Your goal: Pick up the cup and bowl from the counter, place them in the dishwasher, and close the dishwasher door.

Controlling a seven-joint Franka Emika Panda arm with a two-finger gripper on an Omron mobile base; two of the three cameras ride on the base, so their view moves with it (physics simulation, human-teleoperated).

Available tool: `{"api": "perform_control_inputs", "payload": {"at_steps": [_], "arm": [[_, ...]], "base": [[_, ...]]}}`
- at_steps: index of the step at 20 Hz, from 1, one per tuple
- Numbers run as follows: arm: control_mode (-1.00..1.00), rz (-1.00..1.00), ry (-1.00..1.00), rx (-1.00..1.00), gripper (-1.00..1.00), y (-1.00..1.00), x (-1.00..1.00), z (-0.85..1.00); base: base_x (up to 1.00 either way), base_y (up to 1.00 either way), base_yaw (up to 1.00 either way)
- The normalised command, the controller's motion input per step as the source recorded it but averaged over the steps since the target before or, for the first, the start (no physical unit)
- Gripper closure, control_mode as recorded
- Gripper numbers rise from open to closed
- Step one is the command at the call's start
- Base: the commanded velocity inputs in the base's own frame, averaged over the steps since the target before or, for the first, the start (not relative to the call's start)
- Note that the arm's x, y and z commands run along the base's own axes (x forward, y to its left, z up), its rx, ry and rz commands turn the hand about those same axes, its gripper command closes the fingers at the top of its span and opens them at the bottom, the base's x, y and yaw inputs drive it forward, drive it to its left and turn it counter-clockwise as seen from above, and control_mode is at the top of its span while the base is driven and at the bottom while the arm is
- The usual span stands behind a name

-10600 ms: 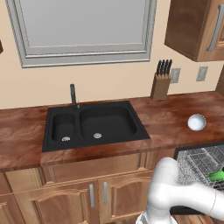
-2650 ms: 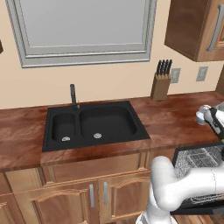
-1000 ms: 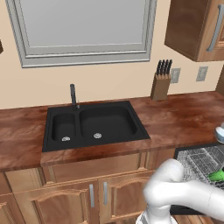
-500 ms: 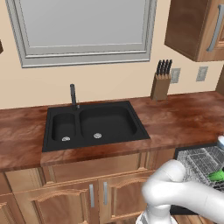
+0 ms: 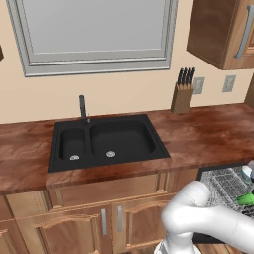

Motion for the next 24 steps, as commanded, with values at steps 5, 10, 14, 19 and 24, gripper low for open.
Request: {"api": "perform_control_inputs", "payload": {"at_steps": [5,10,14,19,24], "arm": [[-1.0,0.0,0.04,0.0,1.0,0.0,0.2,-0.73],[-1.0,0.0,0.04,0.0,1.0,0.0,0.35,-0.63],[-1.0,0.0,0.05,0.0,1.0,0.0,0.38,-0.68],[-1.0,0.0,0.07,0.0,1.0,0.0,0.35,-0.83],[-1.0,0.0,0.06,0.0,1.0,0.0,0.28,-0.83]], "base": [[0.0,0.0,0.0],[0.0,0.0,0.0],[0.0,0.0,0.0],[0.0,0.0,0.0],[0.0,0.0,0.0]]}}
